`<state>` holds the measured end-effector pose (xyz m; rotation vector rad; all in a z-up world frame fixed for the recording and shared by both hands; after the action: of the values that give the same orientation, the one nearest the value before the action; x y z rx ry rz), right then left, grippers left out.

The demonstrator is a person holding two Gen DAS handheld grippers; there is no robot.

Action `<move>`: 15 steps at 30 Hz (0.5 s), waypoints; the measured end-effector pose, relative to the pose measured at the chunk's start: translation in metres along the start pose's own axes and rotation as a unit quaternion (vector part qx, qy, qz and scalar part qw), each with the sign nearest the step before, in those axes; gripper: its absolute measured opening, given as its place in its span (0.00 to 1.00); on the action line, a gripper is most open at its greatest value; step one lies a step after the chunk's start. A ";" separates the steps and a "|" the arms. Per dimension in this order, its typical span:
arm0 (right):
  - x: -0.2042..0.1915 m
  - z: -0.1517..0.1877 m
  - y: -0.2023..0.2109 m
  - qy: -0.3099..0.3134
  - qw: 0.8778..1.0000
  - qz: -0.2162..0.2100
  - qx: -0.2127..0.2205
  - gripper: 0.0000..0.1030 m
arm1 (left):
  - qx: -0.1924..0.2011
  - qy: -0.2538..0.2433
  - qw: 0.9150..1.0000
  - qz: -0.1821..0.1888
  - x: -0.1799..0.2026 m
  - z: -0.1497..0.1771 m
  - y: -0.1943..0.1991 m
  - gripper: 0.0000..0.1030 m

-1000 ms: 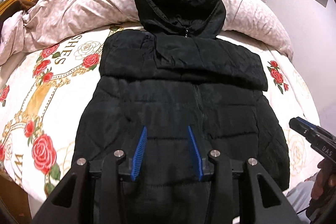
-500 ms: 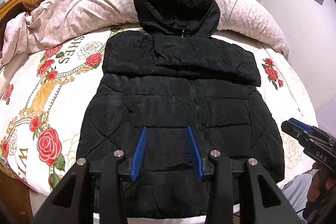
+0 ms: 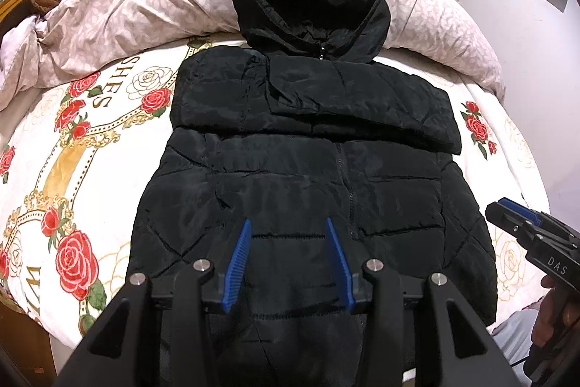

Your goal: Fold large clothes

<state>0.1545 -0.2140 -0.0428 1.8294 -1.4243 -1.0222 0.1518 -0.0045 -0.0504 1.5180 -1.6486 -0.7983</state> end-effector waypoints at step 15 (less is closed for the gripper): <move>0.011 -0.094 -0.061 0.023 1.000 -0.004 0.002 0.45 | 0.006 -0.013 1.000 0.018 -0.004 -0.086 -0.051 0.48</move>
<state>0.2672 -0.2098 -0.0458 1.8502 -1.3941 -0.9768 0.2519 -0.0020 -0.0483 1.4870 -1.6981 -0.7921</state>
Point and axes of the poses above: each gripper's, at about its wrist camera, not at the fingertips, and y roughly against the way its jaws point, x to its right, z to its underside, the point moved 8 cm from there along -y, roughly the way its jaws point, and after that the axes turned 3 degrees about -z, right-handed, at the moved point
